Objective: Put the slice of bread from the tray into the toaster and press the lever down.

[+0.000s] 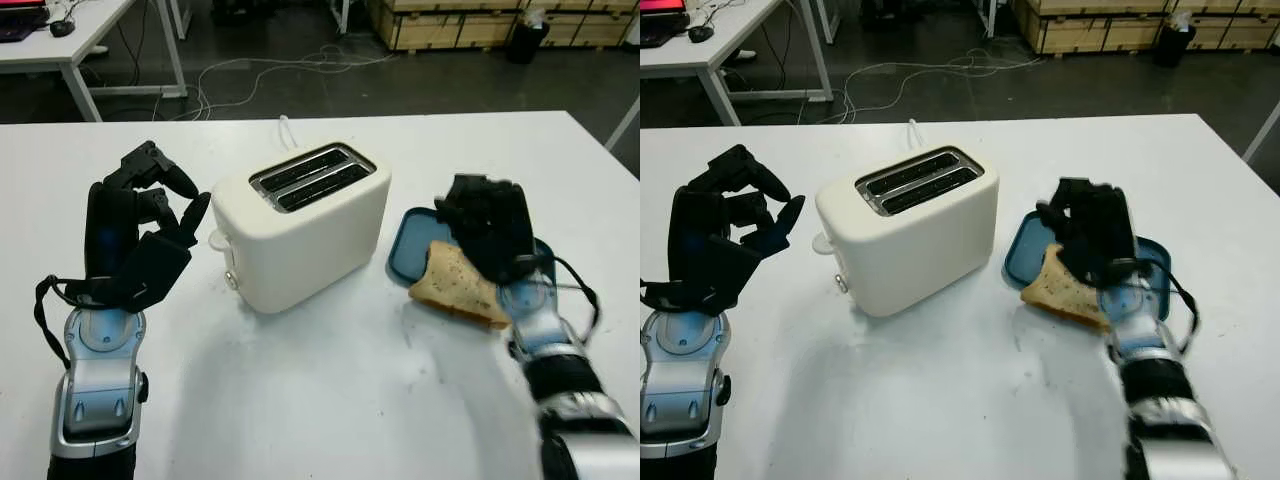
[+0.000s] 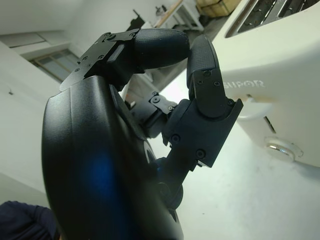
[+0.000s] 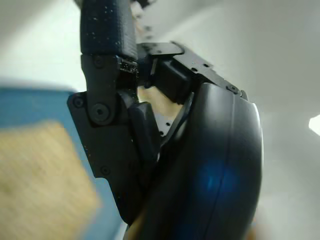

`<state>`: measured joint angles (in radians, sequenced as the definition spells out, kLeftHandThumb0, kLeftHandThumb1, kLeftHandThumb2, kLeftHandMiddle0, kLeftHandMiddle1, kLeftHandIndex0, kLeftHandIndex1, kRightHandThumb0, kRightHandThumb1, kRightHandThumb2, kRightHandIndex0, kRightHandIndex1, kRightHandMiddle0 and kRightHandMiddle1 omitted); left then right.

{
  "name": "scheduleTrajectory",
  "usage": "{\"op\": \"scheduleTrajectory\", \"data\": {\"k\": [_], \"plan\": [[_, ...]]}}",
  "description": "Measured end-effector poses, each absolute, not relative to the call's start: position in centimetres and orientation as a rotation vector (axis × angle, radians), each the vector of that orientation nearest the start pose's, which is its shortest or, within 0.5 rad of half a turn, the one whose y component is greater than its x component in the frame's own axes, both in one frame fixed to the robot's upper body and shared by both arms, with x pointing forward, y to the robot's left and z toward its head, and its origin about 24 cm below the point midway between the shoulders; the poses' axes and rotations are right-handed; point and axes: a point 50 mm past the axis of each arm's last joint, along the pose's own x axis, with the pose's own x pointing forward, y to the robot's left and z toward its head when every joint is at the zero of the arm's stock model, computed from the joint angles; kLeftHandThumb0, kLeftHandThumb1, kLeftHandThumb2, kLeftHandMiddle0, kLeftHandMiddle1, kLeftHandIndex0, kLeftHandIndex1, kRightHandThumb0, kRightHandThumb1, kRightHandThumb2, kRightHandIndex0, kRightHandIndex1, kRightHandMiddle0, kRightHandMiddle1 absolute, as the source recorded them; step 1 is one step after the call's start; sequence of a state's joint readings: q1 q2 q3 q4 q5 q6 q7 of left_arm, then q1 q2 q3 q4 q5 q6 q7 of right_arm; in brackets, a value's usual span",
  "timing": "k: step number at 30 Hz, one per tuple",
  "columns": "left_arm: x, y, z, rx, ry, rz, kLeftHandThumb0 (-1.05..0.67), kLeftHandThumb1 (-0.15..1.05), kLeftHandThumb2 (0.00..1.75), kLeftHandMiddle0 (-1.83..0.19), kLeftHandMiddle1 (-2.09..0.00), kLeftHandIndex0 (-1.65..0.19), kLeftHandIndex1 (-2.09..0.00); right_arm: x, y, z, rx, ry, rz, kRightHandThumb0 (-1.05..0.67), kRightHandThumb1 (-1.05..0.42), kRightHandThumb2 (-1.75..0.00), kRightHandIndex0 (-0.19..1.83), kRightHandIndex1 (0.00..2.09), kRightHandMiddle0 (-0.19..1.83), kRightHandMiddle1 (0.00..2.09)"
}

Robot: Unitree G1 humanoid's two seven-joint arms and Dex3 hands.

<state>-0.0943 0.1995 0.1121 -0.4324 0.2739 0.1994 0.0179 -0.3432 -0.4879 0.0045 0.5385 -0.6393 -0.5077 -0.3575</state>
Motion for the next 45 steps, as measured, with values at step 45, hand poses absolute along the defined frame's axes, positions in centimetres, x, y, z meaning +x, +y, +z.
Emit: {"op": "scheduleTrajectory", "data": {"k": [45], "plan": [[25.2,19.6,15.9,0.455,-0.354,0.182,-0.42,0.92,1.06,-1.09,-1.75,-0.60,-1.75,25.9,-22.8,6.7,-1.594,-0.104,0.314,-1.05,-0.83,0.00,0.00,1.75,0.00,1.74]]}}
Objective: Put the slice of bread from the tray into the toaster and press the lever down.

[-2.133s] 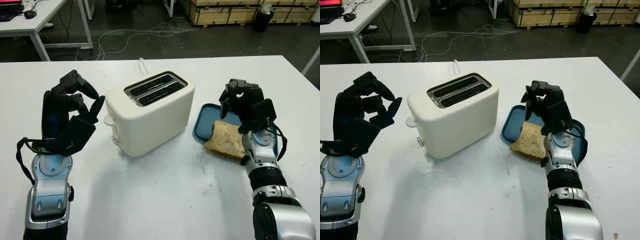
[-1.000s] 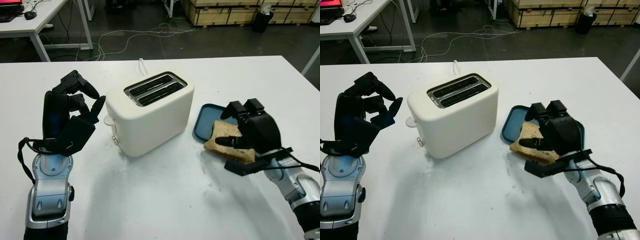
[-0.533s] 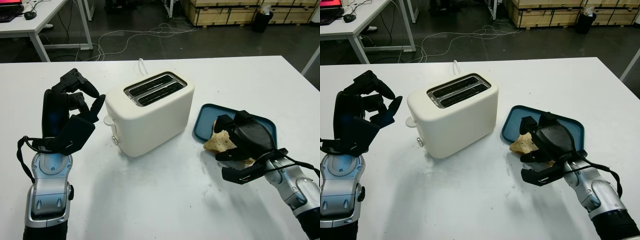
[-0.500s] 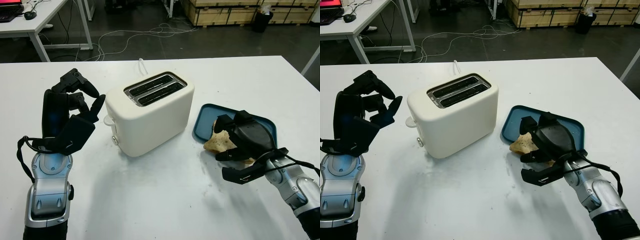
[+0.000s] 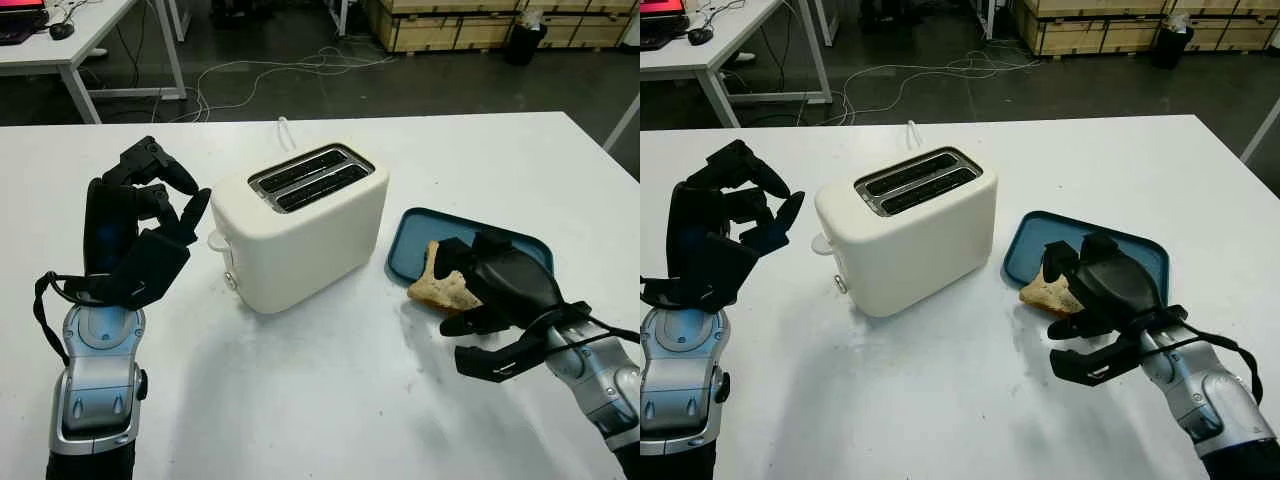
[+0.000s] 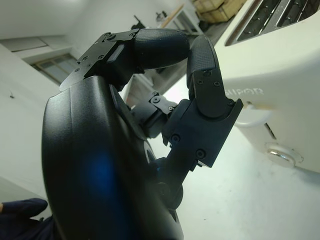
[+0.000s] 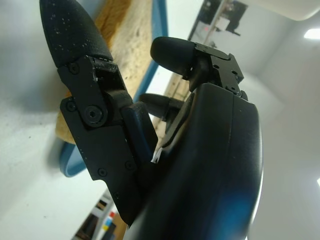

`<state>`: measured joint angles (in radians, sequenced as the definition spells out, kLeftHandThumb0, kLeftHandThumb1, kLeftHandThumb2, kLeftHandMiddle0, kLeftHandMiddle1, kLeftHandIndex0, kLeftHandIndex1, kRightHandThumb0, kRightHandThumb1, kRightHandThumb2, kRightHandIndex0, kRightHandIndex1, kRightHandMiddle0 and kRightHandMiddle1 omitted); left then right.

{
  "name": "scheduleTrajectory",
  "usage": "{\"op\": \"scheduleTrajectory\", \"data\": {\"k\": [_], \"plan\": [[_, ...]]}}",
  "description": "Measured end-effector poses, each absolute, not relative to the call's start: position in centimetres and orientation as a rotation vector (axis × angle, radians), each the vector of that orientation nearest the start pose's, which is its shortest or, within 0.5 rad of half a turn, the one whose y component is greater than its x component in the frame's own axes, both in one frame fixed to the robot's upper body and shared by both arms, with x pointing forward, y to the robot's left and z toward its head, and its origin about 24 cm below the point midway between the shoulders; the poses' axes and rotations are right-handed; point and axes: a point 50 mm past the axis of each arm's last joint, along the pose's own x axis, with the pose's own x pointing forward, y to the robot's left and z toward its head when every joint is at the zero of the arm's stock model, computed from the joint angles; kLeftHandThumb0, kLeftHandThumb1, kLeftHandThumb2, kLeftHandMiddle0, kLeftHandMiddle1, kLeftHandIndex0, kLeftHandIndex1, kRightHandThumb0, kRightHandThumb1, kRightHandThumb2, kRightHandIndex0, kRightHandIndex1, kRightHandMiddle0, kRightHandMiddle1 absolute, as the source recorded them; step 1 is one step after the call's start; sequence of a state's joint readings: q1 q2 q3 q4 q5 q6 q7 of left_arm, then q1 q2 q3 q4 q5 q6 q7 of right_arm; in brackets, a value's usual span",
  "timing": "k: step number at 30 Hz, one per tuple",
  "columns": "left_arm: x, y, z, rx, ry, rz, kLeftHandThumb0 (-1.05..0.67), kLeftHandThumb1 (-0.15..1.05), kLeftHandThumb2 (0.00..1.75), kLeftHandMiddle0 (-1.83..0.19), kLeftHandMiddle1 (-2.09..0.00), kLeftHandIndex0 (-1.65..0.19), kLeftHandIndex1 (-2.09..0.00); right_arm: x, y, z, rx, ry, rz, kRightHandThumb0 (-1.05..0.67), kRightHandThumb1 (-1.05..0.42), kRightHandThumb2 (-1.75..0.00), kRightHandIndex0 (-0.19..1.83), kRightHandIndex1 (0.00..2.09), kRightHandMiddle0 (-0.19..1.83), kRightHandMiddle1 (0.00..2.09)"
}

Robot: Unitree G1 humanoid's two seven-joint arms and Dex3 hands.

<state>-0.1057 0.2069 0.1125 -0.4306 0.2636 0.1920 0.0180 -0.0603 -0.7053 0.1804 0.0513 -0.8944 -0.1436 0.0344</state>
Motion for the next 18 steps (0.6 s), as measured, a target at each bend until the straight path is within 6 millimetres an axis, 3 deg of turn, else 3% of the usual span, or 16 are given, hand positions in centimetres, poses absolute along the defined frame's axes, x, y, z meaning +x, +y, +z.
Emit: {"op": "scheduleTrajectory", "data": {"k": [8,14,15,16,17,18], "plan": [[25.2,19.6,15.9,0.455,-0.354,0.183,-0.42,0.92,1.06,-1.11,-1.75,-0.61,-1.75,25.9,-22.5,5.7,-1.710,-0.101,0.306,-1.05,-0.83,0.00,0.00,1.75,0.00,1.75],[25.2,19.6,15.9,0.456,-0.355,0.183,-0.41,0.92,1.06,-1.11,-1.75,-0.61,-1.75,26.2,-22.8,5.1,-1.778,-0.126,0.201,-1.03,-0.84,-0.04,0.00,1.75,0.00,1.74],[25.2,19.6,15.9,0.457,-0.355,0.183,-0.40,0.92,1.06,-1.12,-1.75,-0.62,-1.75,26.3,-22.8,5.0,-1.788,-0.136,0.170,-0.96,-0.56,-0.72,0.00,1.75,0.00,1.72],[25.2,19.6,15.9,0.456,-0.355,0.183,-0.40,0.92,1.06,-1.12,-1.75,-0.62,-1.75,26.2,-22.8,4.7,-1.801,-0.140,0.150,-0.87,-0.31,-1.22,0.00,1.75,0.00,1.70],[25.2,19.6,15.9,0.457,-0.355,0.183,-0.40,0.92,1.07,-1.12,-1.75,-0.62,-1.75,26.1,-22.9,4.2,-1.802,-0.131,0.140,-0.76,-0.20,-1.53,0.00,1.75,0.00,1.69],[25.2,19.6,15.9,0.457,-0.355,0.182,-0.41,0.92,1.07,-1.13,-1.75,-0.62,-1.75,26.0,-22.9,3.8,-1.801,-0.130,0.126,-0.71,-0.16,-1.64,0.00,1.75,0.00,1.68]]}}
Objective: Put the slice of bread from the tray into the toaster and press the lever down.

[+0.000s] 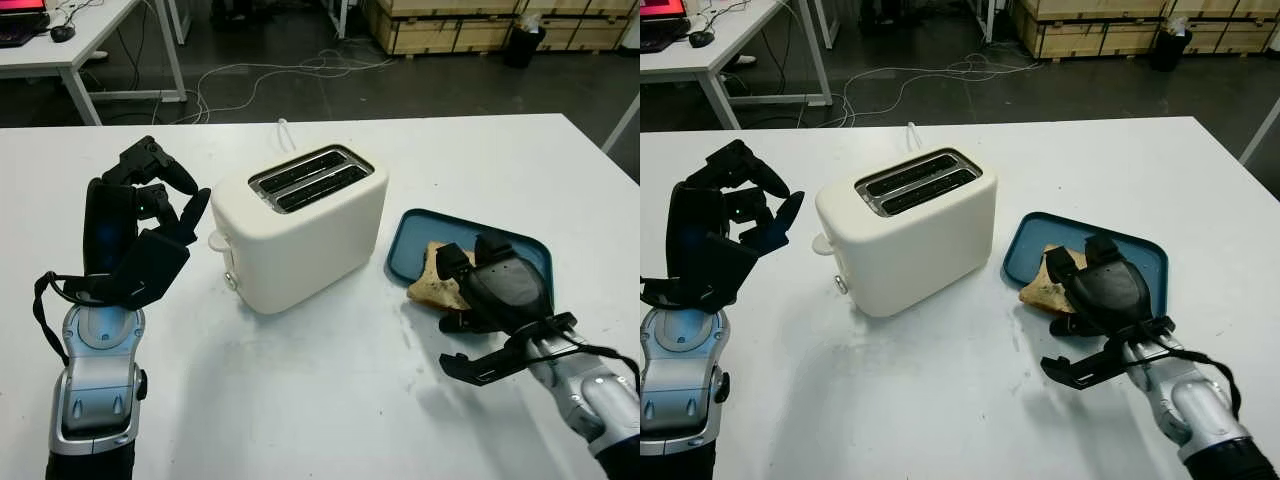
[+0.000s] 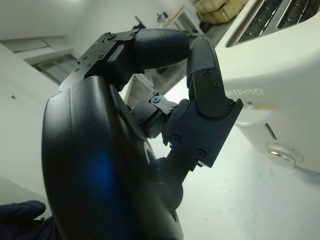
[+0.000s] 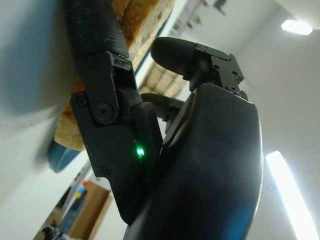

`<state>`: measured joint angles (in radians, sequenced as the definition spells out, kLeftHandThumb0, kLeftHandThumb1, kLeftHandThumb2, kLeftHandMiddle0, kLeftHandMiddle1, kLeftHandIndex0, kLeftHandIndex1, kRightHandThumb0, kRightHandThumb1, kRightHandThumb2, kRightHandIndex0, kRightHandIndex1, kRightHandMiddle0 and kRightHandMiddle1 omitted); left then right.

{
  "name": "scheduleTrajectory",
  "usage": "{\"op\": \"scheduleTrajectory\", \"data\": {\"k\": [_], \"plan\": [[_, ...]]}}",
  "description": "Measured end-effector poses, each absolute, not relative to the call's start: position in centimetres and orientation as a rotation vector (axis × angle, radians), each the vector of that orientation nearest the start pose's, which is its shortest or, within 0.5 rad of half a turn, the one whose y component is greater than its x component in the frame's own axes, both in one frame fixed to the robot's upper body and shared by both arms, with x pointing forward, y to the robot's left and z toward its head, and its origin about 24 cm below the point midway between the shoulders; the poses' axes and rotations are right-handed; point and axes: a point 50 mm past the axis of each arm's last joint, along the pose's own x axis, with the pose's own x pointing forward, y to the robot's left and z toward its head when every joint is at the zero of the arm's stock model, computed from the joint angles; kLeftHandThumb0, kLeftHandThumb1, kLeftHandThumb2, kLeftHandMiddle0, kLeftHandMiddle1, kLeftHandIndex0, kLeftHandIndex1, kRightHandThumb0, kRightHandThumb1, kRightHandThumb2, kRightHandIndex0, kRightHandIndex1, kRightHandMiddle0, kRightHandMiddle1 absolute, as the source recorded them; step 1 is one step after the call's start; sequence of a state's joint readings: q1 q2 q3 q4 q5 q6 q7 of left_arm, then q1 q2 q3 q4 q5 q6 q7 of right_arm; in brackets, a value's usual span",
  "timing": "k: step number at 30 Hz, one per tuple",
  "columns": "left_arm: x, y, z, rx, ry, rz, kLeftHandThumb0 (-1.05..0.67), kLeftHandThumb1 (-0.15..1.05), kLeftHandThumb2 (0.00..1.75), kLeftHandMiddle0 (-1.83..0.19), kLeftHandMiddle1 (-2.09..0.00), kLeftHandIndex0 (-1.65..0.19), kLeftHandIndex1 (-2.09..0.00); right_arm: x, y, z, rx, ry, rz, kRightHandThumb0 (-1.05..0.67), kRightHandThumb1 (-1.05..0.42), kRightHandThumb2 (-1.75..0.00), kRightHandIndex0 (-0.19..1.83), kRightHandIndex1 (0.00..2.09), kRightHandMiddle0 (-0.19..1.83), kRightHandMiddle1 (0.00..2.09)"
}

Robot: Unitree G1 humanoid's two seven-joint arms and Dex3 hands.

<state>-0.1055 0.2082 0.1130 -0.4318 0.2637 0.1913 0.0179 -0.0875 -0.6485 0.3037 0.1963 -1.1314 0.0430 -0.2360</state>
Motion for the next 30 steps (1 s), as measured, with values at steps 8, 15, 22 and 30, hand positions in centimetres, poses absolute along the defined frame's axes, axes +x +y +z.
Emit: {"op": "scheduleTrajectory", "data": {"k": [8,15,22,30], "plan": [[25.2,19.6,15.9,0.455,-0.354,0.178,-0.42,0.92,1.06,-1.13,-1.75,-0.62,-1.75,26.6,-22.8,3.3,-1.851,-0.160,-0.038,-0.54,0.06,-1.74,0.00,1.75,0.00,1.65],[25.2,19.6,15.8,0.450,-0.353,0.175,-0.42,0.92,1.06,-1.15,-1.75,-0.62,-1.75,27.0,-22.6,3.4,-1.864,-0.133,-0.035,-0.97,-0.23,-1.68,0.85,1.74,0.62,1.74],[25.1,19.6,15.8,0.452,-0.353,0.173,-0.41,0.92,1.07,-1.15,-1.75,-0.61,-1.75,26.4,-22.5,3.1,-1.759,-0.344,-0.013,-0.94,-0.80,-1.28,1.57,1.75,1.56,1.75],[25.1,19.6,15.9,0.453,-0.354,0.173,-0.40,0.92,1.06,-1.13,-1.75,-0.61,-1.75,26.7,-22.7,3.9,-1.547,-0.515,0.014,-0.99,-0.92,-1.20,1.57,1.75,1.57,1.75]]}}
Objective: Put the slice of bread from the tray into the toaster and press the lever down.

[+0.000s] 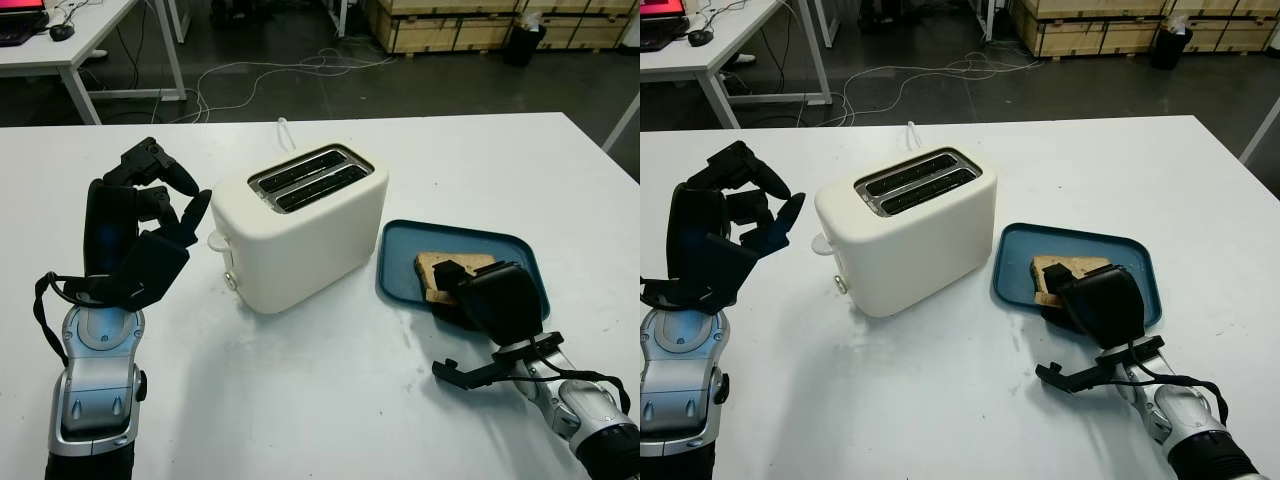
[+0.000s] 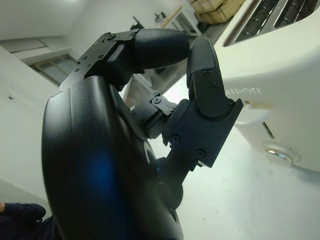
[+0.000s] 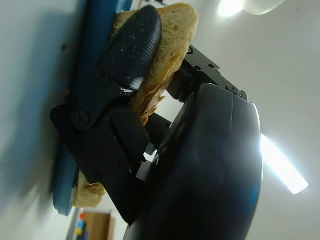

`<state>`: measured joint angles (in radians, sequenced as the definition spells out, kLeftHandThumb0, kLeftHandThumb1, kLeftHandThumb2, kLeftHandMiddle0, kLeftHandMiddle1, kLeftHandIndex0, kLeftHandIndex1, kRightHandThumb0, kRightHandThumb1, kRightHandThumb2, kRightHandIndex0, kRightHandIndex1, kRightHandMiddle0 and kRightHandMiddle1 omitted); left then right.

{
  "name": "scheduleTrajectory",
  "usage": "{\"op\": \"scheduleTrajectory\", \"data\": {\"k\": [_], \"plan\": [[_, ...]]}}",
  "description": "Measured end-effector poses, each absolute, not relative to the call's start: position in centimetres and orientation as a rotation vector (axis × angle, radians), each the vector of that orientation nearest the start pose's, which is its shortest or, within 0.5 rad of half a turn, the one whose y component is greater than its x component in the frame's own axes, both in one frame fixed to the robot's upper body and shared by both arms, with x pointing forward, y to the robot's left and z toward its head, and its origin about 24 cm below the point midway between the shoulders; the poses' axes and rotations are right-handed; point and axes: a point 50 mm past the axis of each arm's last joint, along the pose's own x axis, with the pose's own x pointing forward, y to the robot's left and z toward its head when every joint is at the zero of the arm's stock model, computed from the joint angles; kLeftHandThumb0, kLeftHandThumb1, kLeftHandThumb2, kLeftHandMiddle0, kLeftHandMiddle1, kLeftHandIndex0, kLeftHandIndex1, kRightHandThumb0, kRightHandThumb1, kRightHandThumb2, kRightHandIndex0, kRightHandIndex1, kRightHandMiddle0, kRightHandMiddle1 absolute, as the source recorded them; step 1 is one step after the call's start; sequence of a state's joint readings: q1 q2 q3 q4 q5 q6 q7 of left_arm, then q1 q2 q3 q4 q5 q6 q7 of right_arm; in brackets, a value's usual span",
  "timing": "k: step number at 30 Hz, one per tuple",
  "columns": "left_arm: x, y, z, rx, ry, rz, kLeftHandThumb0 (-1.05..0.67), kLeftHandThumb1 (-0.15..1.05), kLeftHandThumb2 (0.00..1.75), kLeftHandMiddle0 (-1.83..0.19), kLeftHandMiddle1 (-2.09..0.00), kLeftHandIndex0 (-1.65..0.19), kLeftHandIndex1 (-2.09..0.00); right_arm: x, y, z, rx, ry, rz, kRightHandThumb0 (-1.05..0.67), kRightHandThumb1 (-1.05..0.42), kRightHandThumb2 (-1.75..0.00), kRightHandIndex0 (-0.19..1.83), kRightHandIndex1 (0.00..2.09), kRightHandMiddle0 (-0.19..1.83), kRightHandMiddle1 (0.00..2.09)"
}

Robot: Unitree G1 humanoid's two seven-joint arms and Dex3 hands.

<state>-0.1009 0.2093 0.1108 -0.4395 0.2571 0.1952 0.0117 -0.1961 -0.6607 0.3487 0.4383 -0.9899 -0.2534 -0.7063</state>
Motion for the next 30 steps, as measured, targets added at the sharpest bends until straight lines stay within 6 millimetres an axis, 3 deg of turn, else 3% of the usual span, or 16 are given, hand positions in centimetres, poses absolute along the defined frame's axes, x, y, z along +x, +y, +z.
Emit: {"op": "scheduleTrajectory", "data": {"k": [5,13,16,24,30], "plan": [[25.1,19.5,15.9,0.452,-0.355,0.172,-0.41,0.92,1.06,-1.12,-1.75,-0.60,-1.75,28.0,-23.6,6.1,-1.468,-0.544,-0.006,-0.96,-0.92,-1.15,1.57,1.75,1.57,1.75],[25.1,19.5,15.9,0.451,-0.354,0.170,-0.42,0.92,1.06,-1.12,-1.75,-0.60,-1.75,30.4,-25.3,7.1,-1.435,-0.386,0.054,-1.00,-0.92,-1.06,1.57,1.75,1.57,1.75],[25.1,19.5,15.9,0.452,-0.354,0.170,-0.41,0.92,1.06,-1.12,-1.75,-0.60,-1.75,31.5,-25.8,8.4,-1.368,-0.375,0.039,-1.01,-0.92,-1.05,1.57,1.75,1.57,1.75],[25.1,19.5,15.9,0.467,-0.345,0.179,-0.42,0.92,1.05,-1.11,-1.75,-0.60,-1.75,35.1,-26.8,15.1,-1.290,-0.466,-0.011,-1.01,-0.92,-1.09,1.57,1.75,1.56,1.75],[25.1,19.5,16.0,0.478,-0.346,0.184,-0.40,0.92,1.04,-1.10,-1.75,-0.59,-1.75,37.6,-25.9,21.4,-1.180,-0.546,0.046,-1.03,-0.92,-0.88,1.57,1.75,1.55,1.75]]}}
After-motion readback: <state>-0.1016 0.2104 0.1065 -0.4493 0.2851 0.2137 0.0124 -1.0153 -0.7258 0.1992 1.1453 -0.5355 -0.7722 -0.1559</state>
